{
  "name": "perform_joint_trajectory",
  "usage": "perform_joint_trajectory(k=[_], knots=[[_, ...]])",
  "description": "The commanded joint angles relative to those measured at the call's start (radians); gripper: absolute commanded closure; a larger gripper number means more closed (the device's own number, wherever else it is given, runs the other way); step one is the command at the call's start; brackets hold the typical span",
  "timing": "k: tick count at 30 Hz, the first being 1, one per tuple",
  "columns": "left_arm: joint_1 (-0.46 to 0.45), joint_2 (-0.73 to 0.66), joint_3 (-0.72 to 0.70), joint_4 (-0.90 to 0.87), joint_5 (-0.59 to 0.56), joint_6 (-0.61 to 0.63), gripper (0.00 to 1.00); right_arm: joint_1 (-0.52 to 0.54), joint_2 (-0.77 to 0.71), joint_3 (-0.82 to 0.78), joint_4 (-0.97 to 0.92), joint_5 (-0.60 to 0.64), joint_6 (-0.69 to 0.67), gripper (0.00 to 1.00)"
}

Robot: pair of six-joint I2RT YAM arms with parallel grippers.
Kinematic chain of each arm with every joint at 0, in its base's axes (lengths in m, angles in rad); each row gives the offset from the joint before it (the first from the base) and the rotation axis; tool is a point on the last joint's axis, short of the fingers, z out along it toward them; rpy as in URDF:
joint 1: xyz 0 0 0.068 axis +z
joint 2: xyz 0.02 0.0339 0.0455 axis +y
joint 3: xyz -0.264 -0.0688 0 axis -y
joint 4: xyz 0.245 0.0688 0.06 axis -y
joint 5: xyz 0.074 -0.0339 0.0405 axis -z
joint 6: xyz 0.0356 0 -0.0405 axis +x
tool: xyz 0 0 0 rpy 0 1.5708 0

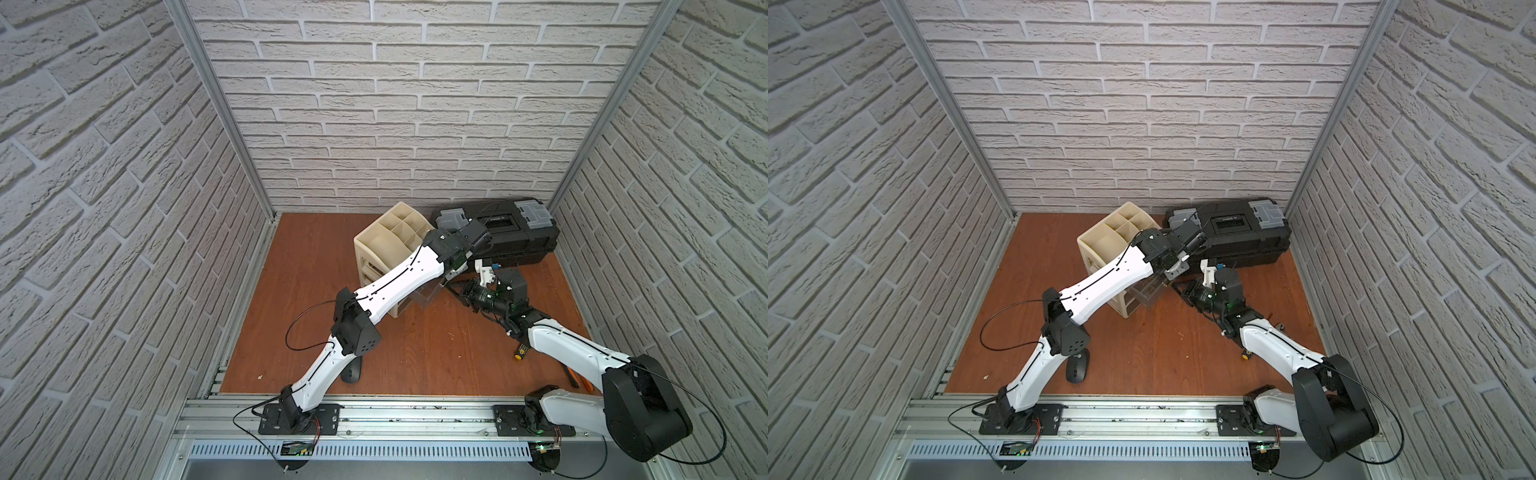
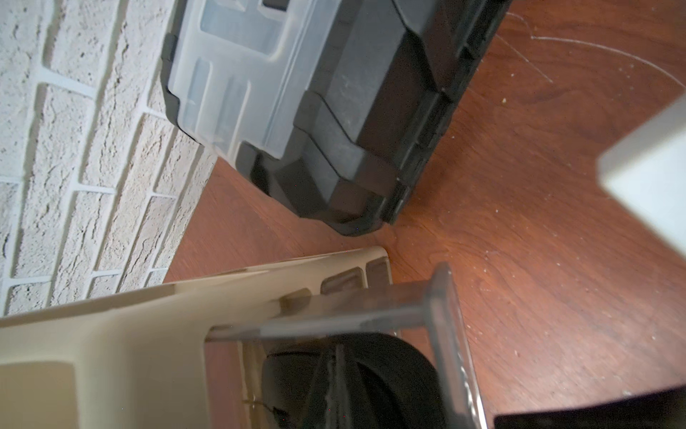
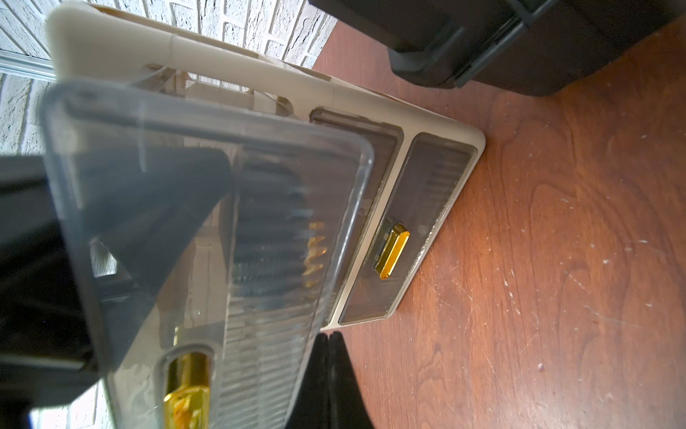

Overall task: Take the mice out of the drawer
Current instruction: Adjust the mouse in the drawer.

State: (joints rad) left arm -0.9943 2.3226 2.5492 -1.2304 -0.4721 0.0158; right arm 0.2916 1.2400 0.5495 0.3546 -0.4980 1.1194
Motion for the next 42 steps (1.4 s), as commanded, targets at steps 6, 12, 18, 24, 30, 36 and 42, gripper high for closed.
perform_joint_trajectory(k=[6, 12, 18, 24, 30, 36, 42], knots=[[-0.027, -0.006, 0.053, -0.111, 0.071, -0.059, 1.0, 0.0, -0.014, 0.011, 0.033, -0.004, -0.003, 0.97], [-0.024, -0.045, 0.045, -0.022, -0.026, -0.022, 1.0, -0.002, -0.013, 0.01, 0.038, -0.004, 0.001, 0.97], [-0.006, -0.024, -0.011, -0.004, -0.081, 0.027, 1.0, -0.002, -0.022, 0.002, 0.037, -0.002, 0.0, 0.97], [-0.005, -0.001, -0.04, 0.027, -0.169, 0.072, 1.0, -0.002, -0.022, -0.003, 0.042, -0.006, 0.0, 0.97], [-0.003, 0.007, -0.072, 0.065, -0.247, 0.128, 1.0, -0.002, -0.015, -0.002, 0.046, -0.008, 0.0, 0.97], [0.009, 0.016, -0.095, 0.035, -0.231, 0.126, 1.0, -0.002, -0.011, 0.003, 0.046, -0.01, -0.002, 0.97], [0.011, 0.019, -0.107, -0.028, -0.157, 0.116, 1.0, -0.002, -0.004, 0.009, 0.047, -0.013, -0.001, 0.97]])
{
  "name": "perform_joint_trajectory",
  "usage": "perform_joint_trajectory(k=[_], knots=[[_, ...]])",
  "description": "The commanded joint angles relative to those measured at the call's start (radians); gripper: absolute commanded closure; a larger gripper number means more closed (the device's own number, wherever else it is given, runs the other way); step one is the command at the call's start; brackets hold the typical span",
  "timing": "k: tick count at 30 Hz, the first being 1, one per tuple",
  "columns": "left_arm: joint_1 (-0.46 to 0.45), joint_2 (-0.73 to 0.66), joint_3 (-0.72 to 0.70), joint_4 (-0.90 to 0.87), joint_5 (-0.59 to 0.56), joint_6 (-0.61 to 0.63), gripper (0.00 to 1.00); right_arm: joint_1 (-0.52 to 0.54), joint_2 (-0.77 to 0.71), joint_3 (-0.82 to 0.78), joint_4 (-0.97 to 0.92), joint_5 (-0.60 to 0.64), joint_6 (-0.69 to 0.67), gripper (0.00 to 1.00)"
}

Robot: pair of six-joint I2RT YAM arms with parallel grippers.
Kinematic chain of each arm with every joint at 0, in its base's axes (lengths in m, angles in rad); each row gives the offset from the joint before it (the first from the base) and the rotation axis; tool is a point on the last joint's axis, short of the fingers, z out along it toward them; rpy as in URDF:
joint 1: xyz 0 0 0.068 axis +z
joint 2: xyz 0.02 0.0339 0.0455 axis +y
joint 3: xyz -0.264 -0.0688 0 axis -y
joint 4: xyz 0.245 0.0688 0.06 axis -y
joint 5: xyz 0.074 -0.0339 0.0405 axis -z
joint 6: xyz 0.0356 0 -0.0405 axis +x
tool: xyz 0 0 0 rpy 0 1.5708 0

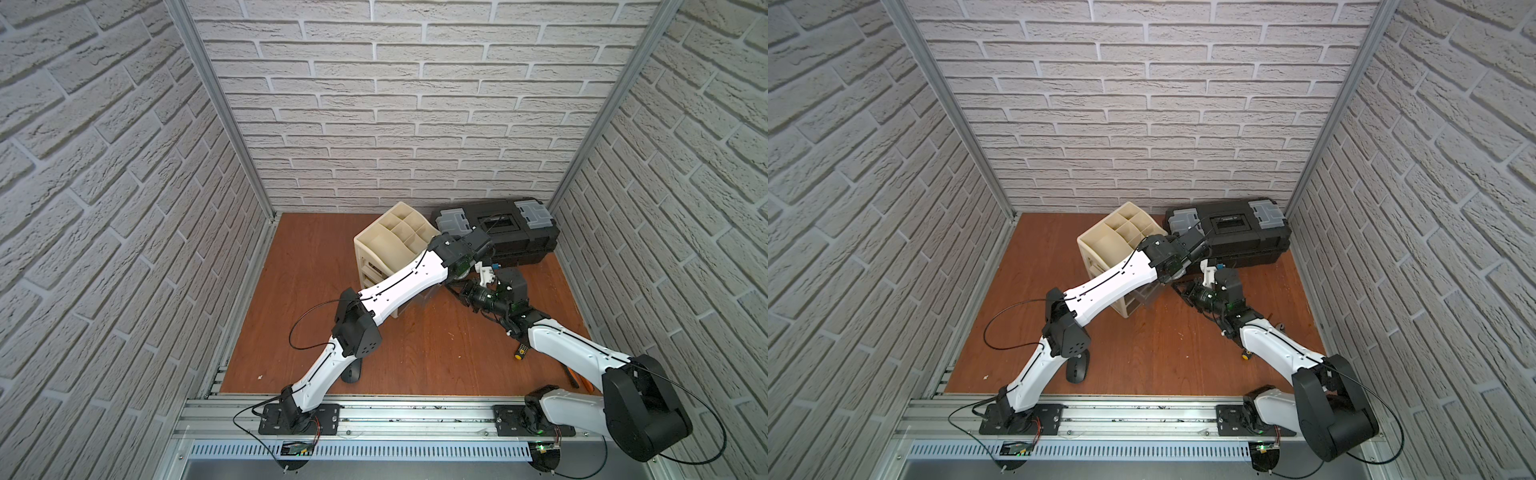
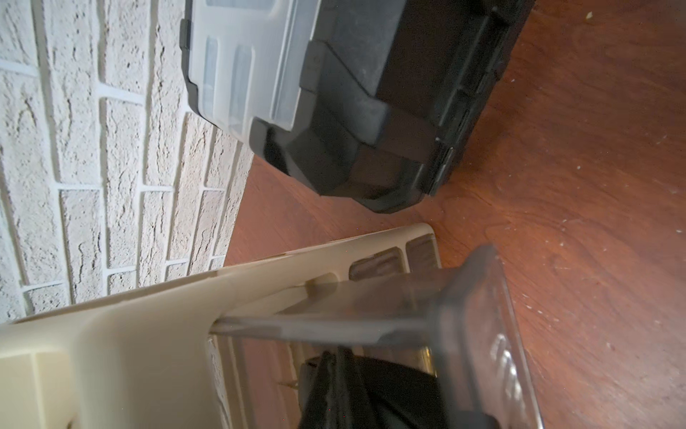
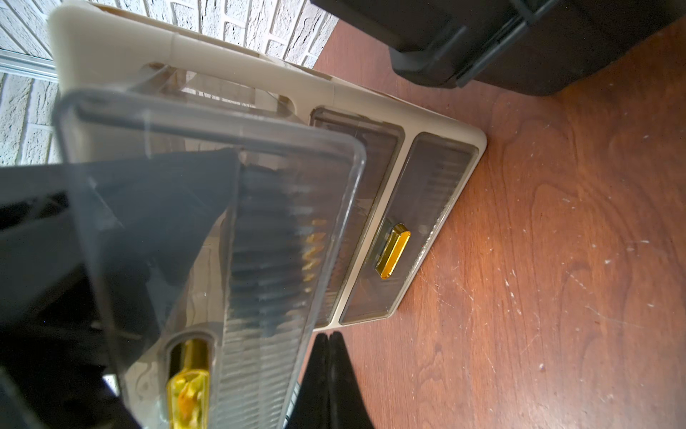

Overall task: Take the mice out of the drawer
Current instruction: Adjust the mouse in the drawer.

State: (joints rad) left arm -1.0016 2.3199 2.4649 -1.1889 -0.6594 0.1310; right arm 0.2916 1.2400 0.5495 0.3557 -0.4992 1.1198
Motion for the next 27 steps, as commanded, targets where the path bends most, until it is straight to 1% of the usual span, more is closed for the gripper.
perform_joint_trajectory(k=[1, 8, 10, 13, 15, 20, 24, 27], knots=[[0.021, 0.024, -0.016, -0.088, 0.036, -0.007, 1.0, -0.002, -0.004, 0.009, 0.046, -0.012, 0.0, 0.97], [0.016, 0.033, 0.053, -0.202, 0.055, -0.111, 1.0, -0.002, 0.001, 0.002, 0.051, -0.01, -0.002, 0.97], [0.009, 0.025, 0.086, -0.206, 0.082, -0.13, 1.0, -0.002, 0.004, 0.003, 0.052, -0.01, -0.004, 0.97], [0.008, 0.014, 0.156, -0.21, 0.151, -0.156, 1.0, -0.002, 0.001, 0.005, 0.043, -0.011, -0.01, 0.97], [0.009, 0.008, 0.184, -0.216, 0.167, -0.169, 1.0, -0.002, -0.005, 0.01, 0.026, -0.009, -0.018, 0.97], [0.027, -0.035, 0.18, -0.216, 0.144, -0.203, 1.0, -0.001, -0.027, 0.025, -0.033, -0.001, -0.054, 0.97], [0.036, -0.067, 0.174, -0.251, 0.182, -0.2, 1.0, -0.002, -0.034, 0.026, -0.046, -0.007, -0.063, 0.97], [0.038, -0.108, 0.138, -0.292, 0.199, -0.208, 1.0, -0.002, -0.037, 0.024, -0.052, -0.008, -0.067, 0.97]])
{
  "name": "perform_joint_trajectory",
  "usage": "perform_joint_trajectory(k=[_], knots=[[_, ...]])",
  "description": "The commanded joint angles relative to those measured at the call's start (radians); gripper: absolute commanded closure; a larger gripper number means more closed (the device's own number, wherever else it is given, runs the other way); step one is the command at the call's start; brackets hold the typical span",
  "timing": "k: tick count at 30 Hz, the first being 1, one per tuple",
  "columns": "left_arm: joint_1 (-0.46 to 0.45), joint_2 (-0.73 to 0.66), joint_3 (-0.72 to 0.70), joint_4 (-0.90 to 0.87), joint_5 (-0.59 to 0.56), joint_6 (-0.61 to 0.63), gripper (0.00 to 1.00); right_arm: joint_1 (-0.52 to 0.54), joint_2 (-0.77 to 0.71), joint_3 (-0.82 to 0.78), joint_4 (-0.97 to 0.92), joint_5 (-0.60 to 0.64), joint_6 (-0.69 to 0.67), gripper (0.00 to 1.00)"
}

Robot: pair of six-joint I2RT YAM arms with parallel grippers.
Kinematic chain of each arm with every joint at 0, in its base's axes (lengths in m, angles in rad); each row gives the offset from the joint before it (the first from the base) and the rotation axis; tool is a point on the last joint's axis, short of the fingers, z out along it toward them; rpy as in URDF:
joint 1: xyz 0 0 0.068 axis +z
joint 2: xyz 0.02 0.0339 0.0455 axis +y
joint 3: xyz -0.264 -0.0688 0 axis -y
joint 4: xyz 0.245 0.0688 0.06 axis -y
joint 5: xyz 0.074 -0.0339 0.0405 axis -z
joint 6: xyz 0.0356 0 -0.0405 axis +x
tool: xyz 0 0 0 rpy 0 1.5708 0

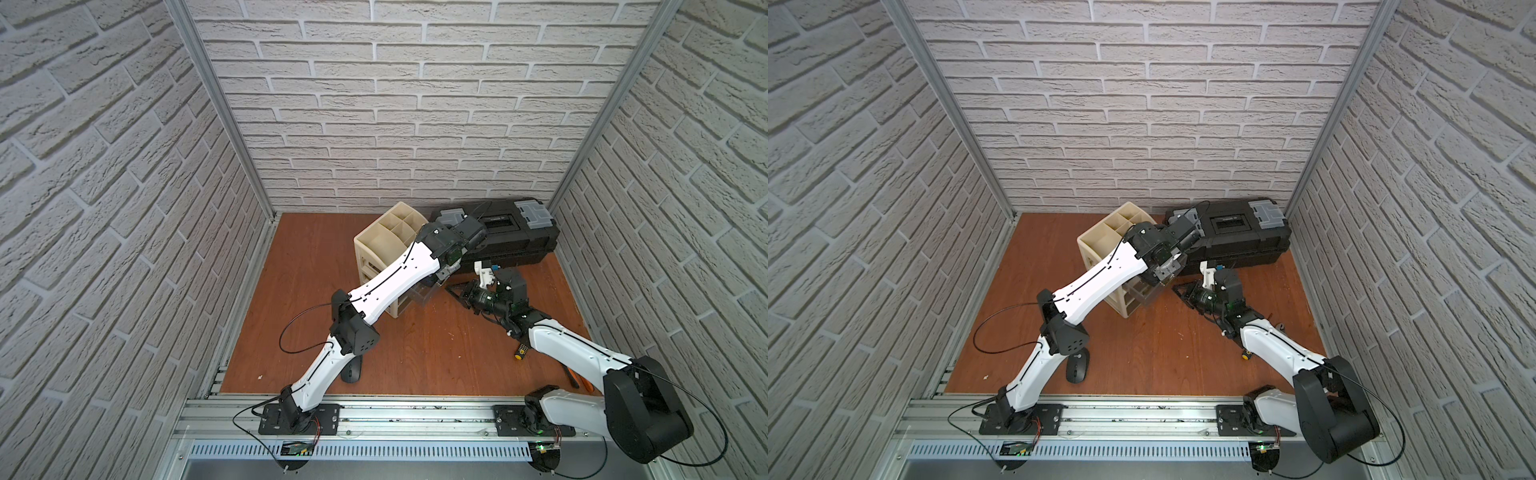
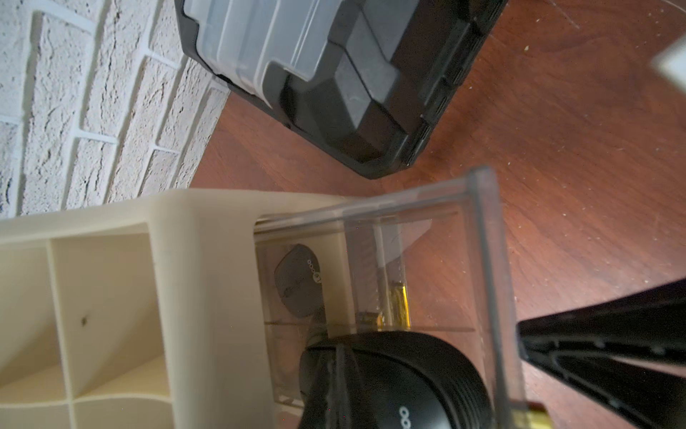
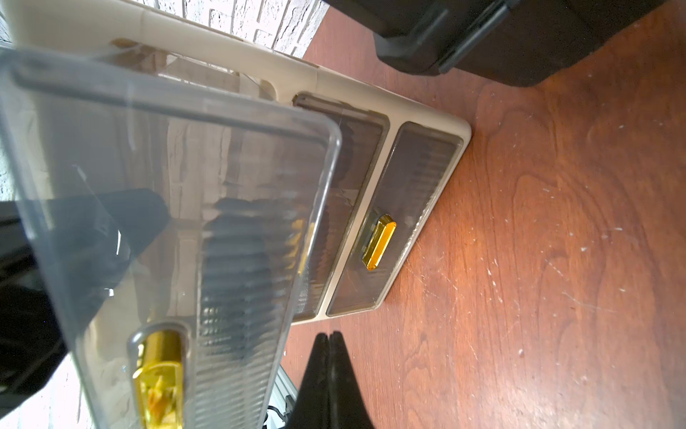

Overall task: Take the mice out of the drawer
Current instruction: Adjust the mouse in the drawer.

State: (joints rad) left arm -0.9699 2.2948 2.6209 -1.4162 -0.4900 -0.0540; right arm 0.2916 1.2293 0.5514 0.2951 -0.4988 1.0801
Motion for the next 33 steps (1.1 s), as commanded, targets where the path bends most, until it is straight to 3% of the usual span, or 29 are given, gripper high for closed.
perform_joint_trajectory(k=[1, 12, 18, 33], knots=[[0.007, -0.104, -0.042, -0.059, 0.031, -0.03, 1.0, -0.002, -0.027, 0.022, 0.009, -0.008, -0.028, 0.97], [0.013, -0.227, -0.178, -0.076, 0.292, -0.093, 1.0, -0.002, -0.012, 0.031, 0.017, -0.016, -0.027, 0.97], [0.013, -0.184, -0.193, -0.115, 0.319, -0.104, 1.0, -0.002, -0.02, 0.033, 0.009, -0.027, -0.033, 0.97], [0.045, -0.129, -0.281, -0.012, 0.392, -0.09, 1.0, -0.002, -0.057, 0.028, -0.054, -0.009, -0.058, 0.97]])
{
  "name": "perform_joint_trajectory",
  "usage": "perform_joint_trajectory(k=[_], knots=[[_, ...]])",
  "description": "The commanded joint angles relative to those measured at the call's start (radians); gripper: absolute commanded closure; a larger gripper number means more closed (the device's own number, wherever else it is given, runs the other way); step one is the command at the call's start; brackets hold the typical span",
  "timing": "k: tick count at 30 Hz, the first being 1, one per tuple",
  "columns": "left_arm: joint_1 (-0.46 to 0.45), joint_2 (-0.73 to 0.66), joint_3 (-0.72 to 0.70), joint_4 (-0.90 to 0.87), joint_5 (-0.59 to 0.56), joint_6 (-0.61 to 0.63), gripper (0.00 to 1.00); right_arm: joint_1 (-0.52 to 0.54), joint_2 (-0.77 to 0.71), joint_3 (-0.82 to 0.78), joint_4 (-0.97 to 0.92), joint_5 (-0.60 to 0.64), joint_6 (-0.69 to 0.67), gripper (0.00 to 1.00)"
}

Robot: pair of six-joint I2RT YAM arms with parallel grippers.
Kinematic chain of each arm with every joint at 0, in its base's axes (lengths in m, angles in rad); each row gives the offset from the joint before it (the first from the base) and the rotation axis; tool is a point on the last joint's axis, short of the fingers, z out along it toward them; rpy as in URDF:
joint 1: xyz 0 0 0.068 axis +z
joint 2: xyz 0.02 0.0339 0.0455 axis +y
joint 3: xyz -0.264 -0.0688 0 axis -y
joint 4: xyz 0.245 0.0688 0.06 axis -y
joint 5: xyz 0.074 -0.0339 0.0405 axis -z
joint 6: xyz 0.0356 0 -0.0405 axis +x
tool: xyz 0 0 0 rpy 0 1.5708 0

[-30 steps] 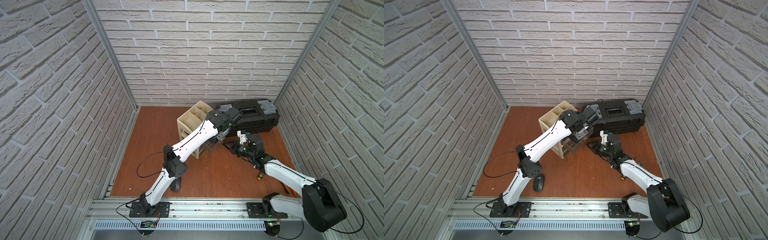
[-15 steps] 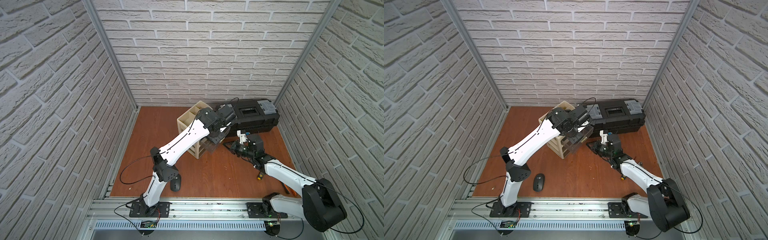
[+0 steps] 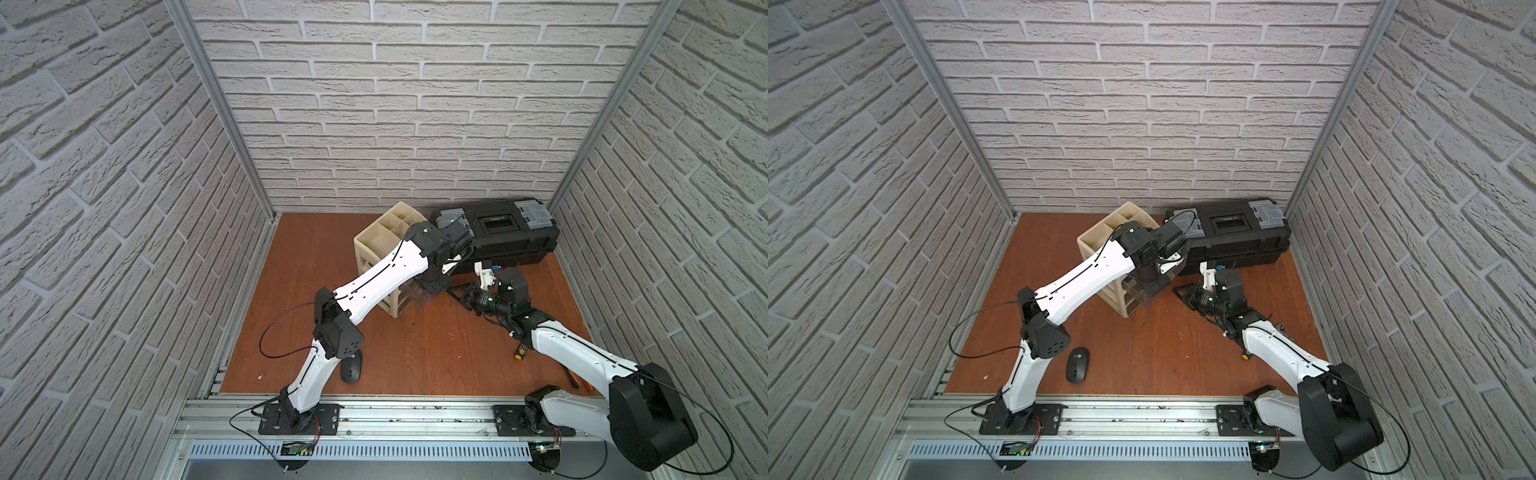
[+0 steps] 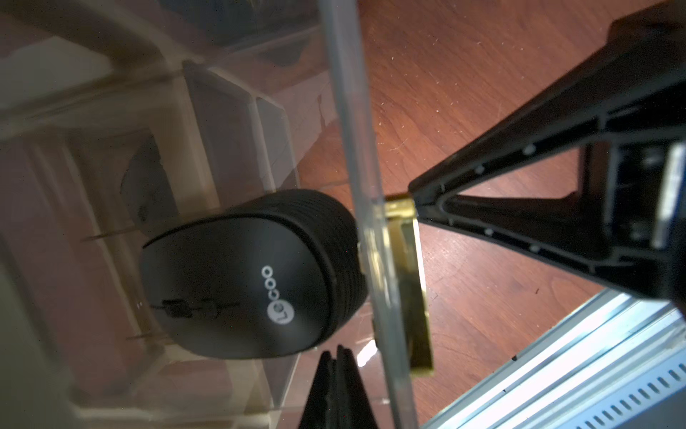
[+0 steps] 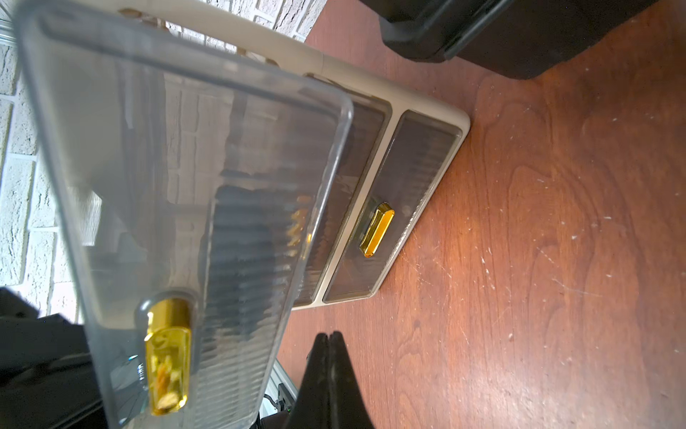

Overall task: Take the mice out of the drawer
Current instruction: Adjust the mouse in the drawer.

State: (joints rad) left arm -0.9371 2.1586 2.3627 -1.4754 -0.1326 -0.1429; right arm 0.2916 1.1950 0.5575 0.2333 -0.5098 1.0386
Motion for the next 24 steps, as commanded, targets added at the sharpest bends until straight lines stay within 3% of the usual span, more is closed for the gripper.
perform_joint_trajectory(k=[1, 5, 18, 24], knots=[[0.016, 0.004, -0.032, 0.079, 0.04, -0.004, 1.0, -0.002, -0.022, 0.022, 0.009, 0.003, -0.017, 0.97], [0.029, 0.001, -0.047, 0.178, 0.057, 0.006, 1.0, -0.002, -0.016, 0.019, 0.015, 0.002, -0.015, 0.97], [0.065, 0.075, 0.109, 0.317, 0.129, 0.002, 1.0, -0.001, -0.008, 0.013, 0.024, 0.004, -0.014, 0.97], [0.066, 0.007, 0.099, 0.274, 0.015, -0.026, 1.0, -0.002, 0.007, 0.007, 0.067, -0.01, -0.002, 0.97]])
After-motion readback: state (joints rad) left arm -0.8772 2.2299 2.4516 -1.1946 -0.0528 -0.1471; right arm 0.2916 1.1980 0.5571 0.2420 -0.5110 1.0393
